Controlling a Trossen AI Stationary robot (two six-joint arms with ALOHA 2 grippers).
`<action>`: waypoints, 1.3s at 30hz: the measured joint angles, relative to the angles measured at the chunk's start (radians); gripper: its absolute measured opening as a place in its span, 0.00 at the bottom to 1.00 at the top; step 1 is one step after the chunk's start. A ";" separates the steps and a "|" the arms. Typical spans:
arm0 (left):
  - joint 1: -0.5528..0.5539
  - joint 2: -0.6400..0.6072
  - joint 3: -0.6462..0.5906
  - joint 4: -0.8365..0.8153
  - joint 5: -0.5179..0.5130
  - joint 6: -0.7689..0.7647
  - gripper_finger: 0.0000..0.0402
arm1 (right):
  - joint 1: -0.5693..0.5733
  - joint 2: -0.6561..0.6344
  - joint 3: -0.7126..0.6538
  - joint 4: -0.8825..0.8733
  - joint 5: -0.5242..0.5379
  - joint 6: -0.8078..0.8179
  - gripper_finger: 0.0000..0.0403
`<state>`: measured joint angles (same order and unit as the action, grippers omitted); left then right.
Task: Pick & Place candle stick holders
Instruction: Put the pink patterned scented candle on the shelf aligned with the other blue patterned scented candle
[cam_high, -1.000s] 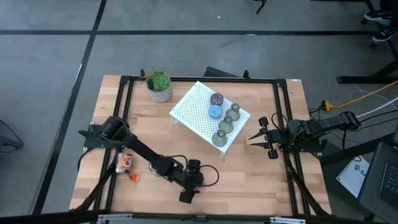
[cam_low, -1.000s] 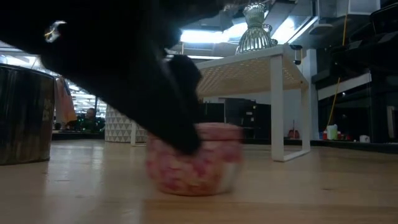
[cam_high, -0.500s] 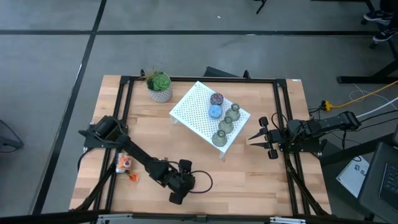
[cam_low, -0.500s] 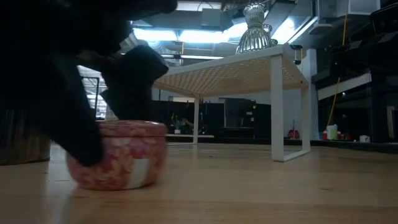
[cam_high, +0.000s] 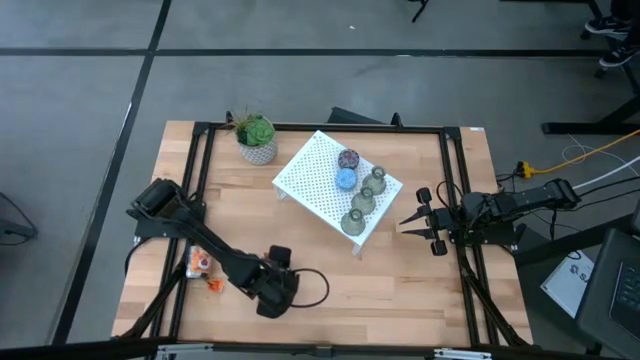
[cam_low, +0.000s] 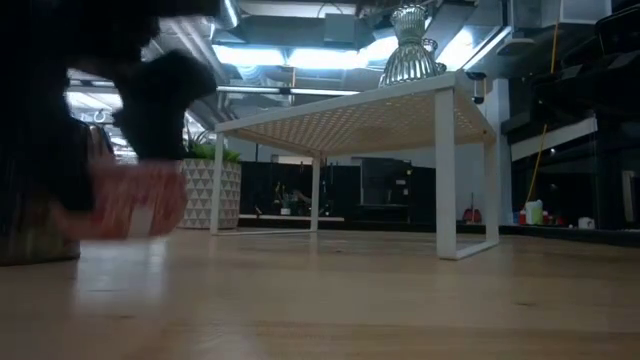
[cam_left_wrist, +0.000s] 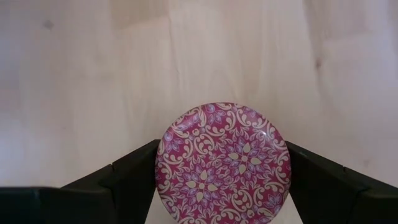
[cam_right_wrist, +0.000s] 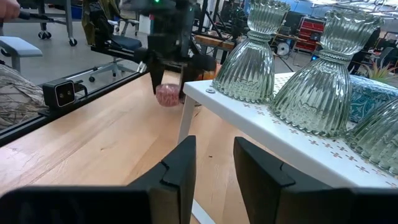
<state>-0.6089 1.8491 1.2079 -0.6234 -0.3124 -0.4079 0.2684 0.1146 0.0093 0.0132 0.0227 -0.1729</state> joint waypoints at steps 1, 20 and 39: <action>0.000 -0.013 0.001 -0.004 -0.005 -0.004 0.76 | 0.000 0.000 0.000 0.000 0.000 0.000 0.28; 0.040 -0.282 0.005 -0.106 -0.098 -0.027 0.76 | 0.000 0.000 0.000 0.000 0.000 0.000 0.28; 0.451 -0.373 0.007 0.181 0.043 0.272 0.76 | 0.000 0.000 0.000 0.000 0.000 0.000 0.28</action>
<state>-0.1577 1.4757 1.2148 -0.4424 -0.2695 -0.1362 0.2684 0.1146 0.0093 0.0132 0.0227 -0.1730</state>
